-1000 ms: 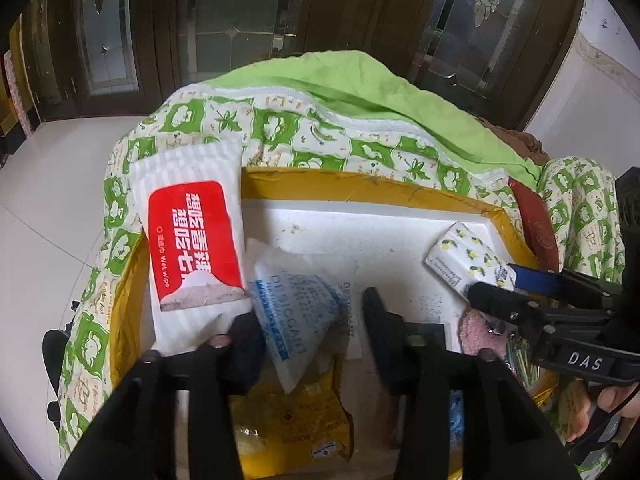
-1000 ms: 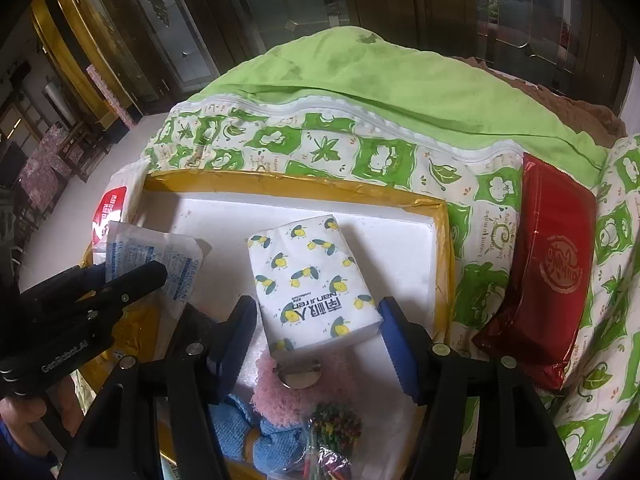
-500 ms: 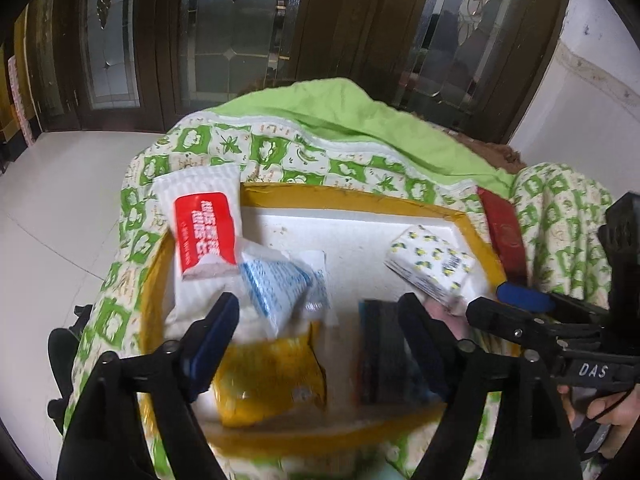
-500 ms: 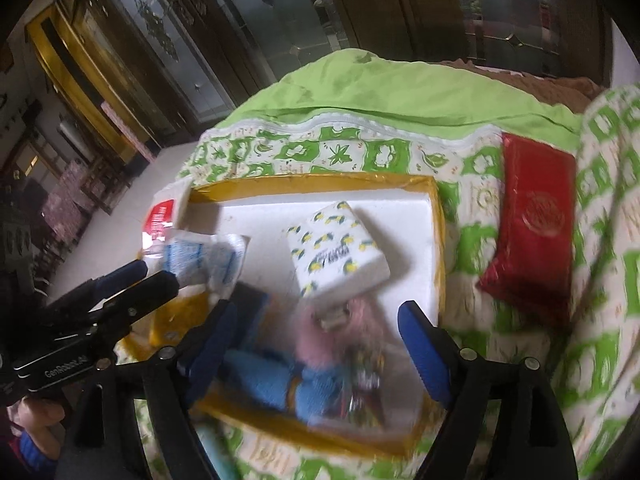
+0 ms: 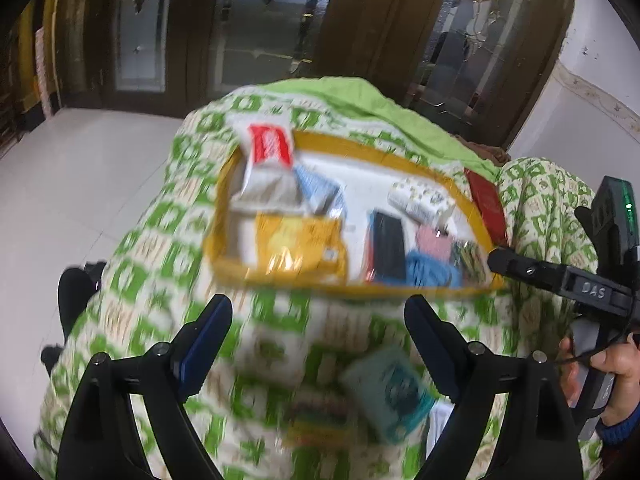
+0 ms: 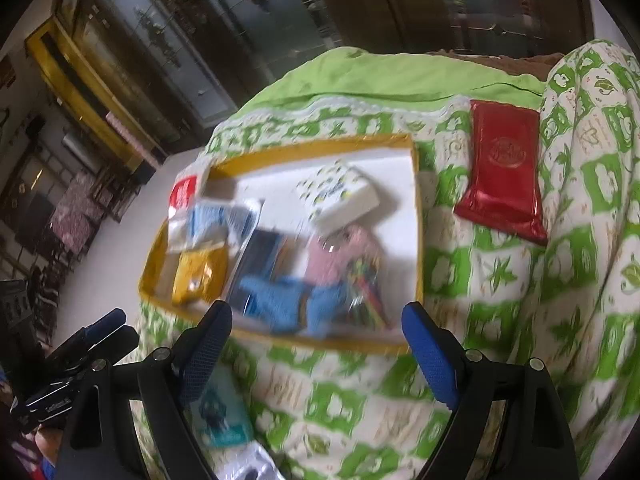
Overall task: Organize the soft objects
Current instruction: 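Move left tool back to clear sticks bag while right tool moves to blue Hangyodon pack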
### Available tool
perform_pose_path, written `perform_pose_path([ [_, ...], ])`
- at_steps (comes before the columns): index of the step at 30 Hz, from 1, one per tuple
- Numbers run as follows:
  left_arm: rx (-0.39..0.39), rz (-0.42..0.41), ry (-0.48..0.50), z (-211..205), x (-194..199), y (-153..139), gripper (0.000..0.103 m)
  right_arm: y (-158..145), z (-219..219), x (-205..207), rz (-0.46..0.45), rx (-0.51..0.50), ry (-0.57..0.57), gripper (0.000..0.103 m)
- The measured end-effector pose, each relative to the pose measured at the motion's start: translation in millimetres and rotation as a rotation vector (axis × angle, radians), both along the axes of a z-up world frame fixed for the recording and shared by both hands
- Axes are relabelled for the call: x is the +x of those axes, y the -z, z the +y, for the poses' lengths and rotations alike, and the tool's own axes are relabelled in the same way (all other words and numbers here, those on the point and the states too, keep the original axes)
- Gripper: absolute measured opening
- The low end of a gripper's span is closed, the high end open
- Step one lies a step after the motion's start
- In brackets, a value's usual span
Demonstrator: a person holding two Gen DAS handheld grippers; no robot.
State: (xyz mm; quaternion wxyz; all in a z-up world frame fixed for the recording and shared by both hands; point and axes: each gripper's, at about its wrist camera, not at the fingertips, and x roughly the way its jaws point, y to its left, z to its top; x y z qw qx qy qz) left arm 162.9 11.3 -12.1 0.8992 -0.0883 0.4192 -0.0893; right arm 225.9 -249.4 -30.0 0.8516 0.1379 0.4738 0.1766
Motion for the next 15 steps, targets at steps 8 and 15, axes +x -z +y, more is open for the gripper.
perform_pose_path([
  [8,-0.047,0.031,-0.066,21.1,-38.9,19.2,0.087,6.4,7.3,-42.3,0.019,0.006,-0.058,0.090],
  [15,-0.087,0.048,-0.102,30.4,-53.2,26.2,0.087,15.9,17.9,-77.6,0.061,0.025,-0.119,0.090],
])
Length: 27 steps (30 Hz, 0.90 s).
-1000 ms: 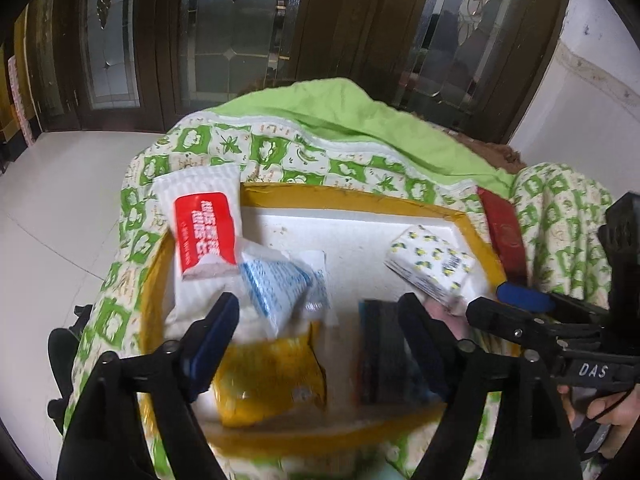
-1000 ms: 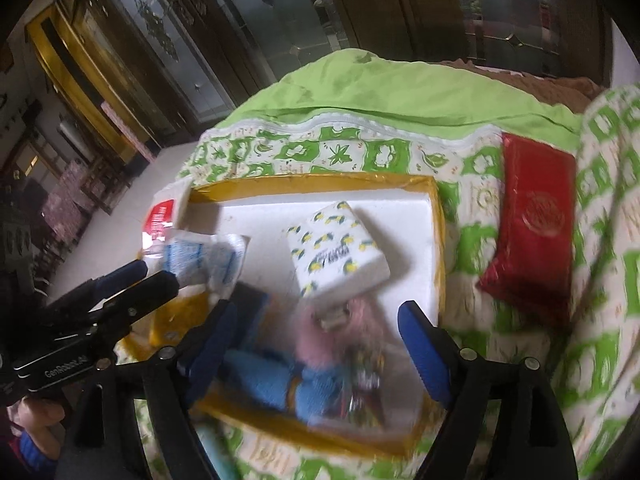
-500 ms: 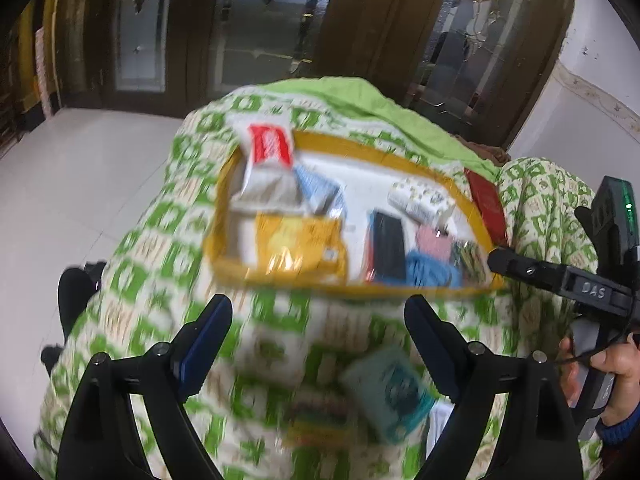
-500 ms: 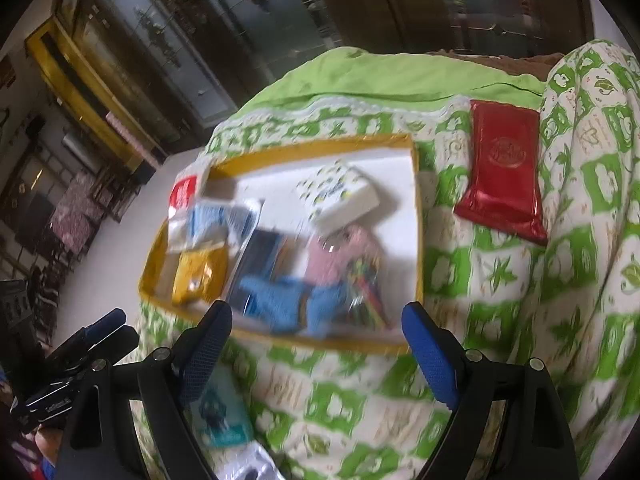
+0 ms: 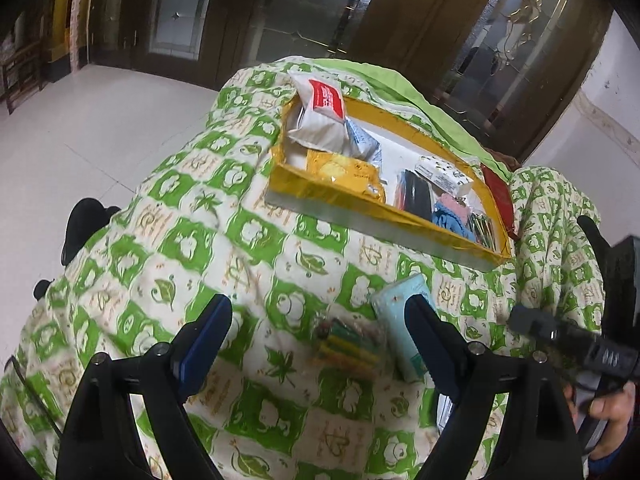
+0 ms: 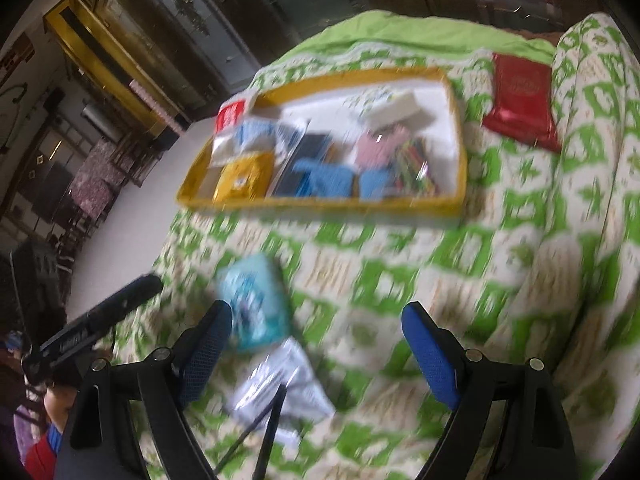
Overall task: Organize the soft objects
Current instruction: 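Move left tool back to clear sticks bag while right tool moves to blue Hangyodon pack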
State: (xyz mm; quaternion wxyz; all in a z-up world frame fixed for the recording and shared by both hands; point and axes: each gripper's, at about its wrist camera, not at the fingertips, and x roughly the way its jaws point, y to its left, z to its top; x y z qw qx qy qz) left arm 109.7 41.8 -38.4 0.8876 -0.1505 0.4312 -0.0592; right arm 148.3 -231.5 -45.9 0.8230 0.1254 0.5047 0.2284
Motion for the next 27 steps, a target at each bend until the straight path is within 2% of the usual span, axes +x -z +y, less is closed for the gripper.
perform_pose_path([
  [10,0.048,0.020,0.036,-11.6,-7.7,8.0,0.087,5.2,9.7,-15.7,0.002,-0.034,-0.024,0.090],
  [13,0.103,0.018,0.083,-21.4,-9.7,8.0,0.087,5.9,10.8,-14.9,0.002,-0.038,-0.033,0.090],
  [16,0.173,0.051,0.152,-36.8,-9.7,16.1,0.087,7.6,12.5,-10.7,0.015,-0.027,-0.036,0.090],
  [19,0.210,0.075,0.204,-48.0,-10.3,24.3,0.087,10.1,16.3,-3.3,0.037,-0.012,-0.043,0.090],
  [27,0.225,0.103,0.219,-50.4,-7.0,35.0,0.087,22.0,56.1,15.4,0.085,-0.058,-0.146,0.085],
])
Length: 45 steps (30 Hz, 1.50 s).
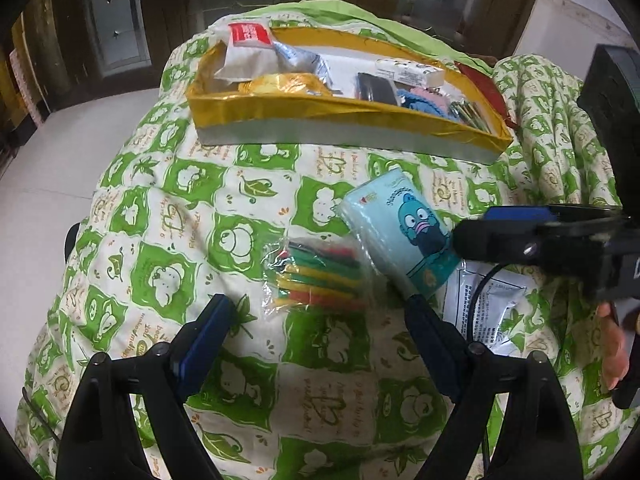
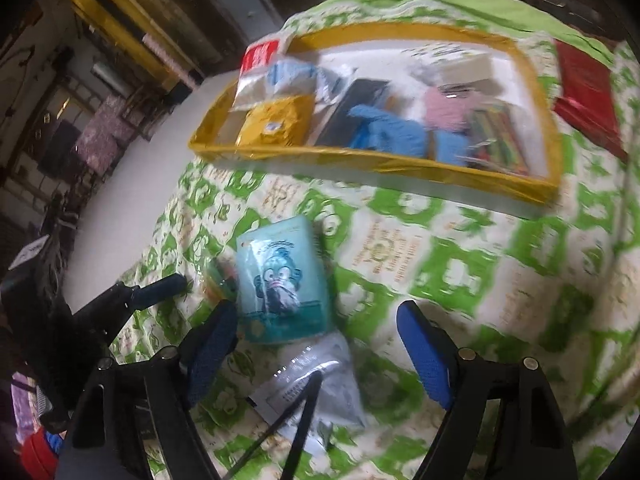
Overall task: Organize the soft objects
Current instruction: 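Move left tool back to clear sticks bag while right tool moves to blue Hangyodon pack, then grasp clear bag of coloured sticks with left tool while right tool grasps blue Hangyodon pack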
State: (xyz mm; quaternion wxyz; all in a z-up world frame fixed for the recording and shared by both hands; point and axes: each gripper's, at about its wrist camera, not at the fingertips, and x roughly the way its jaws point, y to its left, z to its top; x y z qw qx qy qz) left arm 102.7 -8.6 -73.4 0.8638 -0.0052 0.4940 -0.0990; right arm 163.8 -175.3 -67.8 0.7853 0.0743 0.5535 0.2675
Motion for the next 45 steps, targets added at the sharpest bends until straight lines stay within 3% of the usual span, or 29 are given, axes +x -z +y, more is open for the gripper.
perform_pose_path([
  [10,0.013,-0.014,-0.007,-1.3,2.7,3.9,0.083,11.1,42.6,6.0,-0.010,-0.046,-0.072,0.084],
  [14,0.008,-0.012,-0.012,-0.9,4.4,5.0,0.080,18.3,41.9,8.2,-0.011,-0.087,-0.064,0.066],
  [17,0.012,-0.013,-0.011,-1.0,4.3,5.1,0.080,23.4,36.7,11.3,0.004,-0.104,-0.038,0.059],
  [21,0.009,-0.017,-0.016,-1.1,6.1,5.0,0.080,20.9,28.9,14.3,-0.020,-0.148,0.005,0.059],
  [27,0.033,-0.020,-0.008,-7.8,12.0,8.2,0.079,21.5,24.4,16.4,-0.017,-0.118,0.018,0.061],
  [33,0.018,-0.022,-0.022,-5.1,12.0,7.0,0.071,19.7,27.7,11.9,-0.031,-0.101,0.005,0.075],
  [37,0.020,-0.022,-0.023,-3.3,9.8,7.0,0.065,22.0,40.6,7.8,-0.056,-0.139,-0.021,0.076],
  [42,0.015,-0.026,-0.023,-2.5,7.5,5.3,0.048,22.1,52.6,2.3,-0.117,-0.221,-0.054,0.074],
  [44,-0.003,-0.029,-0.017,-1.4,5.8,3.9,0.036,20.6,52.2,1.6,-0.132,-0.235,-0.047,0.062],
  [45,-0.018,-0.030,-0.015,-0.5,5.2,3.0,0.036,20.5,51.8,1.6,-0.131,-0.237,-0.043,0.061],
])
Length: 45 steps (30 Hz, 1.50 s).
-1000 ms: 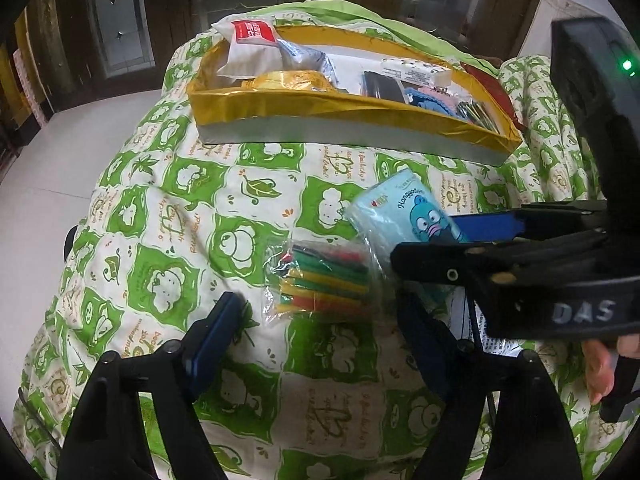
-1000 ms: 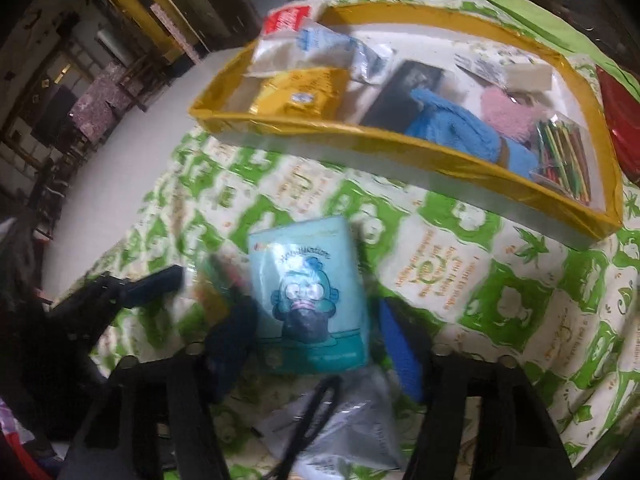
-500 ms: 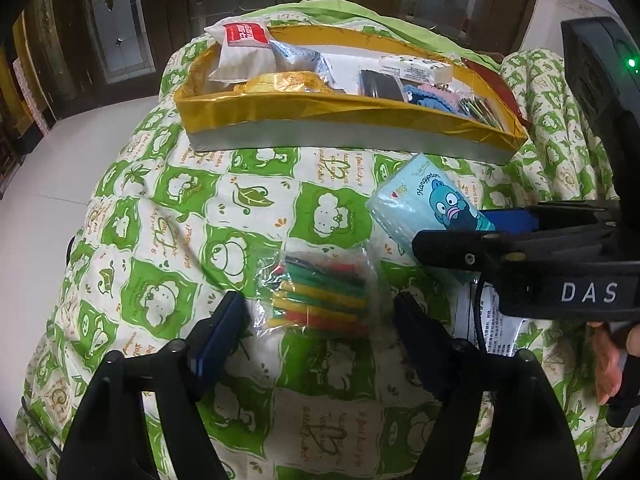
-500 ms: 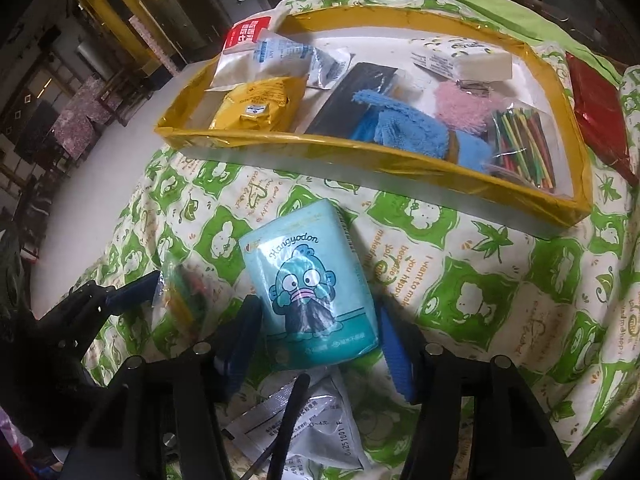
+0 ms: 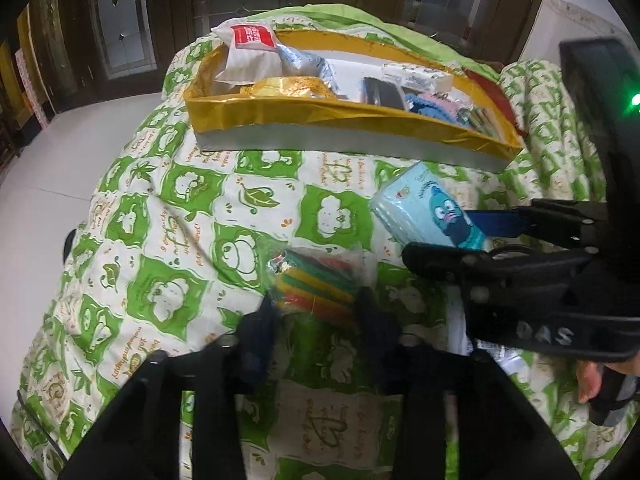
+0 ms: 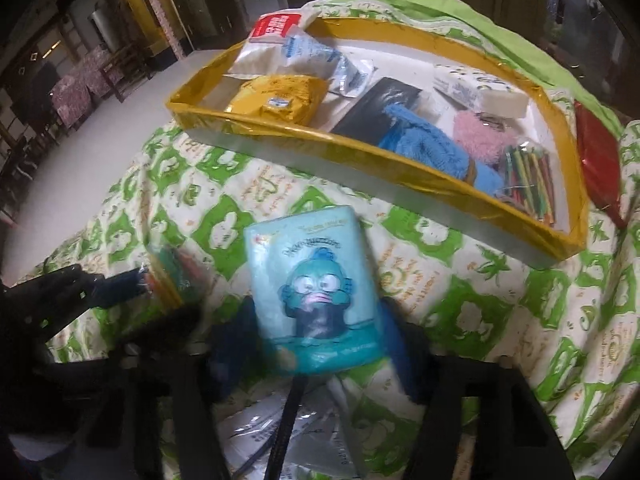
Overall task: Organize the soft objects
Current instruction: 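Grasp clear bag of coloured sticks with left tool while right tool grasps blue Hangyodon pack, then lift and carry sticks bag with left tool and Hangyodon pack with right tool toward tray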
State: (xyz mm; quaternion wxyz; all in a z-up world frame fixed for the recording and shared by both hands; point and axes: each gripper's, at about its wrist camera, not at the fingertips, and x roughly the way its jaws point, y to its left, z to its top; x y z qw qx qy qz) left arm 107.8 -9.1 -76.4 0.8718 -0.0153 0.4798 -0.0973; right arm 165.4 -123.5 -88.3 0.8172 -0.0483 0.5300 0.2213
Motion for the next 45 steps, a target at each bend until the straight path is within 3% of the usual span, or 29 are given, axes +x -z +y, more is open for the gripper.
perform_pose_path([
  [10,-0.011,0.008,-0.001,-1.4,0.4,2.9,0.036,-0.8,-27.0,7.9,0.049,0.091,0.076,0.059],
  [15,0.025,-0.006,0.019,-8.4,0.9,4.1,0.046,-1.4,-36.0,8.8,0.065,0.113,0.092,0.058],
  [19,0.067,-0.036,0.040,-16.5,-2.4,1.3,0.061,-0.4,-36.7,8.0,0.067,0.118,0.096,0.058],
  [24,0.073,-0.068,0.029,-13.5,-4.3,-5.4,0.065,-1.1,-40.8,7.3,0.075,0.134,0.107,0.058],
  [30,0.172,-0.105,0.056,-21.9,0.8,-7.0,0.076,-0.9,-42.4,7.4,0.080,0.143,0.112,0.058],
  [33,0.193,-0.089,0.076,-26.9,8.4,0.4,0.074,-1.2,-42.9,7.9,0.081,0.146,0.115,0.058],
  [35,0.169,-0.062,0.089,-25.3,11.9,5.7,0.043,-1.3,-42.8,8.0,0.081,0.146,0.114,0.058],
  [45,0.039,-0.084,0.060,-11.6,0.6,-7.6,0.039,-9.6,-45.8,3.6,0.038,0.149,0.117,0.059],
])
